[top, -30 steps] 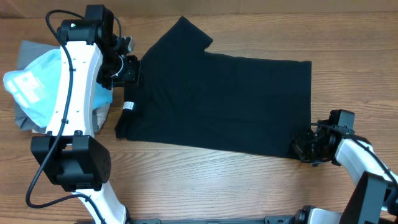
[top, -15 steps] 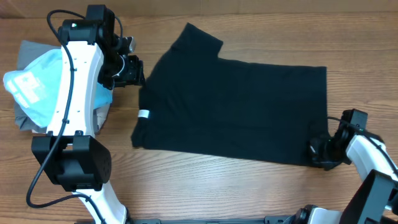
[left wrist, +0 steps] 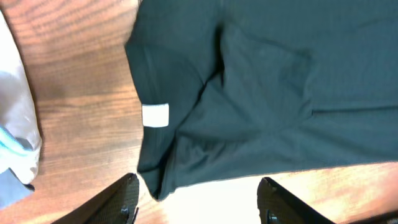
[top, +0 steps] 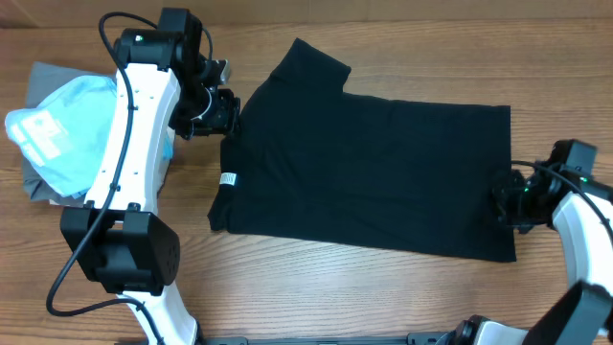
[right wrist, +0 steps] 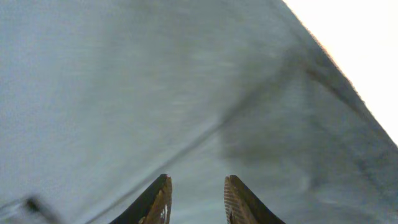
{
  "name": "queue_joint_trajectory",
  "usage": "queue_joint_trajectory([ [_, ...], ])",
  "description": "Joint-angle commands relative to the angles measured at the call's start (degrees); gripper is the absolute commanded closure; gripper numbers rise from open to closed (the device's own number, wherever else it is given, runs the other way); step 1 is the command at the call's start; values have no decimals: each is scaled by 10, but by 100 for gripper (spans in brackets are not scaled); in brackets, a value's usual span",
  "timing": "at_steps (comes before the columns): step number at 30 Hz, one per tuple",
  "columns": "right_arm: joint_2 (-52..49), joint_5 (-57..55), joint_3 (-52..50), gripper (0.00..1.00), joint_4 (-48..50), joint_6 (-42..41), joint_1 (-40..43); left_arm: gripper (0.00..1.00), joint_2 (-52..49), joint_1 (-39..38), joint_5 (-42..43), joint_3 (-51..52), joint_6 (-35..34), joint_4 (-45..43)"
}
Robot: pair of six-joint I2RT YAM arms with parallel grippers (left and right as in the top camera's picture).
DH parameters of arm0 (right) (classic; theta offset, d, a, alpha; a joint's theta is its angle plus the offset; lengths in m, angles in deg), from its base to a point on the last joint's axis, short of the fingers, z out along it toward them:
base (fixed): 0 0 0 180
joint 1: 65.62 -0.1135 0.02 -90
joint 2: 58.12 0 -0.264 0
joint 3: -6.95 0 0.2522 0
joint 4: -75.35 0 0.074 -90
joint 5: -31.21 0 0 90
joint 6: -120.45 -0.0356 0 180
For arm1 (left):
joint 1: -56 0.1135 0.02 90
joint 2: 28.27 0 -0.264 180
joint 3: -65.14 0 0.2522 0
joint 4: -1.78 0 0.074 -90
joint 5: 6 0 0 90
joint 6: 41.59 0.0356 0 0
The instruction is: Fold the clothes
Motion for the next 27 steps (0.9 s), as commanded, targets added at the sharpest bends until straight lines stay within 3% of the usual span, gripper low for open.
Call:
queue_joint_trajectory([
  [1,33,70,17,66,-14,28,2,38,-1,-15,-13,3,-12,34],
  [3,42,69,17,66,-26,38,2,48,-1,-21,-14,28,-31,55],
  [6,44,68,17,65,-39,42,2,81,-1,-28,-12,94,-40,42],
  [8,44,68,17,65,-43,50,2,94,-1,-34,5,152,-42,-10],
  [14,44,66,17,61,-47,56,2,96,-1,-56,7,301,-49,-147],
  [23,44,66,17,58,-52,57,2,96,-1,-51,-138,428,-54,-313],
  [27,44,66,17,58,-59,57,2,96,-1,-51,-152,490,-64,-383],
])
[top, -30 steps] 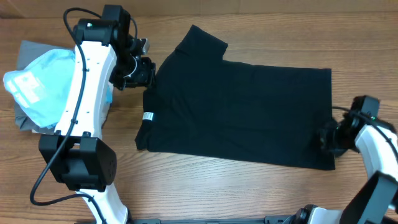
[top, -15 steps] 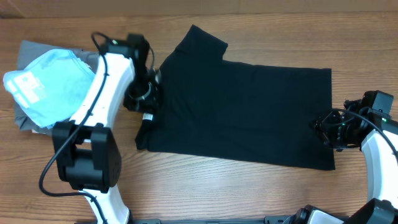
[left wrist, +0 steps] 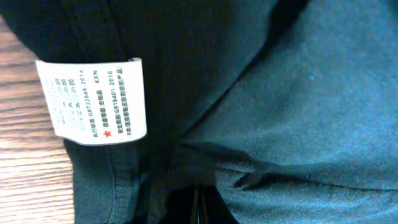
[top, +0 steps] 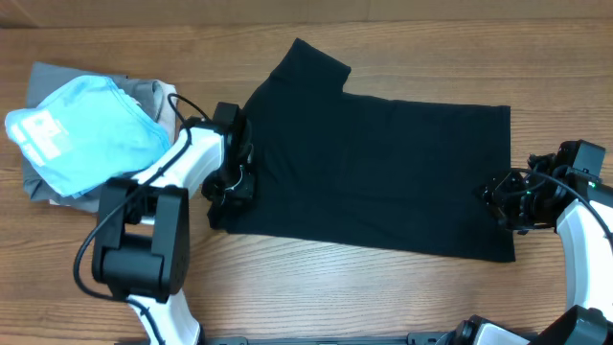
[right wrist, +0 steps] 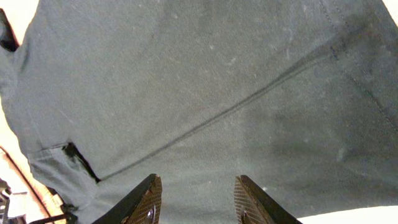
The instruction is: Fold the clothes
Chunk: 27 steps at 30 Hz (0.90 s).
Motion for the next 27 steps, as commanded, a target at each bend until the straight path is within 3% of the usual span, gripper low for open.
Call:
queue_joint_trajectory([
  [1,9,4,11,58,0,5,2,96,-21,5,-72,63,-35,-40],
  [7,9,-7,11,58,-3,17,2,96,-21,10,-139,89,-131,2],
  [17,9,-12,11,58,2,17,3,96,-19,10,-157,86,-147,72],
  [24,9,41,11,54,43,38,3,81,21,11,-127,3,-127,133],
  [27,9,112,12,51,69,76,3,65,47,11,-67,-64,-94,170],
])
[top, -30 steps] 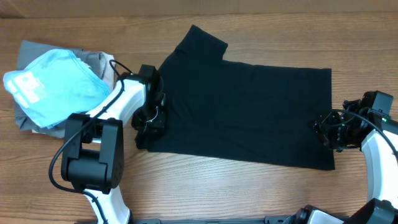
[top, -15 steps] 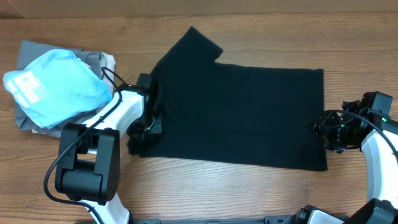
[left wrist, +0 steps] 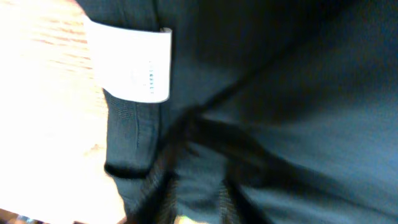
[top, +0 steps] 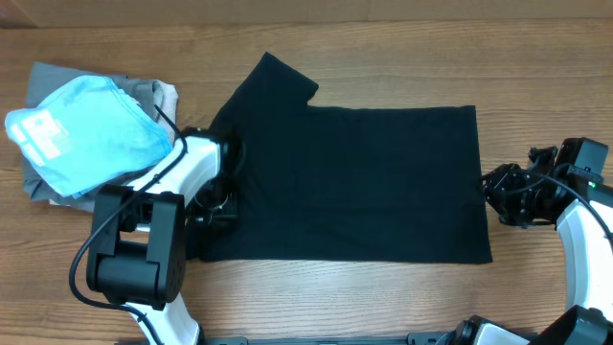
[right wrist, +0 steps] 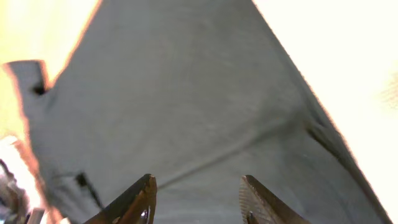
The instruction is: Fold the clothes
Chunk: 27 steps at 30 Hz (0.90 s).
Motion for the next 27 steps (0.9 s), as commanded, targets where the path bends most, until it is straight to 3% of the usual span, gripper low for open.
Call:
queue_joint_trajectory([
  [1,9,84,12,51,21,39,2,59,38,3,78,-87,40,23],
  [5,9,102,22,51,38,39,1,46,46,2,132,-193,98,64],
  [9,8,92,43,41,63,22,-11,32,46,2,132,-278,131,38],
  [16,-42,85,77,35,153,-66,-35,30,14,2,176,-326,143,-91],
  [27,-233,84,199,32,206,-71,-46,24,-192,2,224,-472,143,-235],
])
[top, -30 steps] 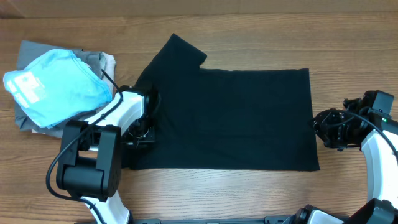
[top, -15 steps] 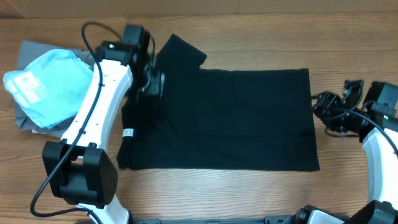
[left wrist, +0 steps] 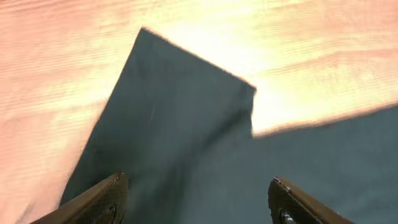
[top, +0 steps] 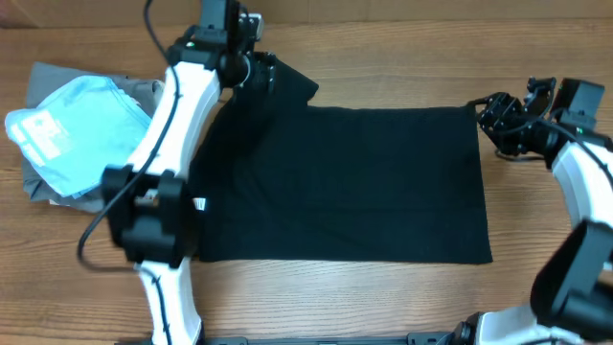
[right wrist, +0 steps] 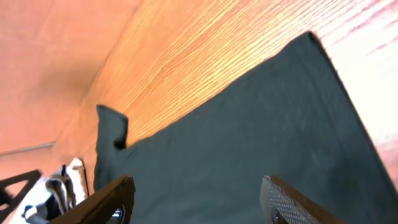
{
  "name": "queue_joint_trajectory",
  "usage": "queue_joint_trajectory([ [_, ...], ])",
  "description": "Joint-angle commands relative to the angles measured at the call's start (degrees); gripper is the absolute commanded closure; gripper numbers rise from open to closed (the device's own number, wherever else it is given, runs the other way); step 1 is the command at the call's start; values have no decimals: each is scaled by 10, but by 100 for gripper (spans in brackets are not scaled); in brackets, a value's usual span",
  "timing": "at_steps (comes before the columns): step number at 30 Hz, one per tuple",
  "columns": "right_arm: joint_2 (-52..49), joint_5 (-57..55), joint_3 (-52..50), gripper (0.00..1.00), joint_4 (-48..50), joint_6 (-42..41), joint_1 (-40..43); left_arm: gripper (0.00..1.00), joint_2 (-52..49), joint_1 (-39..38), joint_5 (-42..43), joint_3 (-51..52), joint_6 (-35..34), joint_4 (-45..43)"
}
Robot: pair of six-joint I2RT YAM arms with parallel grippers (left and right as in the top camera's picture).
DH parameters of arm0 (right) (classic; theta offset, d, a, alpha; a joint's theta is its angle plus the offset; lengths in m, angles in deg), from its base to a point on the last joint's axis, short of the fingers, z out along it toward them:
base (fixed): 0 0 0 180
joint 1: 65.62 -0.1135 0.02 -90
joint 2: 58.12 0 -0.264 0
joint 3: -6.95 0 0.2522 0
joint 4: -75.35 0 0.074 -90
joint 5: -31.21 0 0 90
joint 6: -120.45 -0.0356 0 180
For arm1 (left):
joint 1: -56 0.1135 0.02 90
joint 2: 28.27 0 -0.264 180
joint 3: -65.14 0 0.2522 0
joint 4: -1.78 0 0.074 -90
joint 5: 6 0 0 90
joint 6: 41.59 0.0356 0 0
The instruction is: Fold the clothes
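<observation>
A black t-shirt (top: 345, 182) lies flat on the wooden table, with one sleeve (top: 292, 84) sticking out at the far left and a white tag (top: 199, 203) at its left edge. My left gripper (top: 263, 75) hovers open over that sleeve (left wrist: 180, 106), and nothing lies between its fingers (left wrist: 112, 193). By the shirt's far right corner (right wrist: 310, 36), my right gripper (top: 488, 113) is also open, with the shirt (right wrist: 236, 143) spread below it.
A pile of clothes sits at the left edge, a light blue garment (top: 72, 129) on top of a grey one (top: 43, 81). Bare wood (top: 402, 67) runs along the far side of the shirt, and bare wood (top: 335, 297) along the near side.
My left gripper was shut on the shirt's left edge beside the tag; now it is open over the far sleeve. My right gripper has moved from the right edge to the far right corner.
First the shirt lay skewed, my left gripper open above its left edge and my right at its near right edge. Then the left was shut on the fabric by the tag. After that the shirt lay further left and straighter. Now both grippers are open at its far side.
</observation>
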Motion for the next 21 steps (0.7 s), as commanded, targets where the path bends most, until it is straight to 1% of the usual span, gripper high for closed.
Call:
queue_joint_trajectory([
  [1,-33,5,41,31,-6,-5,-2,24,-71,2,16,-63,15,-22],
  [3,-39,3,41,32,-20,6,-2,24,-110,2,13,-88,28,-45],
  [5,-38,3,41,31,-37,35,-2,24,-139,2,12,-98,37,-83],
  [8,-38,-13,41,31,-66,49,-2,28,-170,1,4,-99,41,-147],
  [10,-38,-22,41,31,-87,64,-2,29,-188,-2,-16,-99,45,-176],
  [15,-38,-26,41,31,-140,82,-2,28,-223,-9,-64,-99,58,-207],
  [17,-38,-30,41,31,-151,96,-2,28,-232,-12,-67,-99,58,-217],
  [21,-38,-43,41,30,-162,97,-2,30,-246,-15,-67,-99,54,-234],
])
